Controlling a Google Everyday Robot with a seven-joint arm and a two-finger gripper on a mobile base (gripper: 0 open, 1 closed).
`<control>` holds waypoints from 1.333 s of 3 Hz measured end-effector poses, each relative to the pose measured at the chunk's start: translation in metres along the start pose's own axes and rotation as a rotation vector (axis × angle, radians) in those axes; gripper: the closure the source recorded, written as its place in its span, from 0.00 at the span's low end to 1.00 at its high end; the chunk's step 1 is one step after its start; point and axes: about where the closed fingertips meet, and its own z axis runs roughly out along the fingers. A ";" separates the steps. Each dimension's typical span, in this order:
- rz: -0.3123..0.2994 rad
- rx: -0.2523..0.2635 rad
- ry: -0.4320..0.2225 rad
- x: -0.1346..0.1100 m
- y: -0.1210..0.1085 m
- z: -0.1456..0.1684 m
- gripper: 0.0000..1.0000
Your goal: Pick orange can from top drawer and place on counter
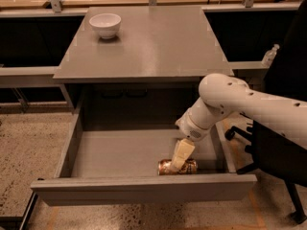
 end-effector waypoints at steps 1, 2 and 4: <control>0.032 -0.009 -0.002 0.009 0.007 0.020 0.00; 0.069 -0.014 0.001 0.018 0.017 0.029 0.00; 0.126 -0.007 0.007 0.028 0.028 0.032 0.41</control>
Offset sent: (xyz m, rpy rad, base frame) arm -0.0356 -0.0060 -0.0446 -0.0009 0.0646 -0.1054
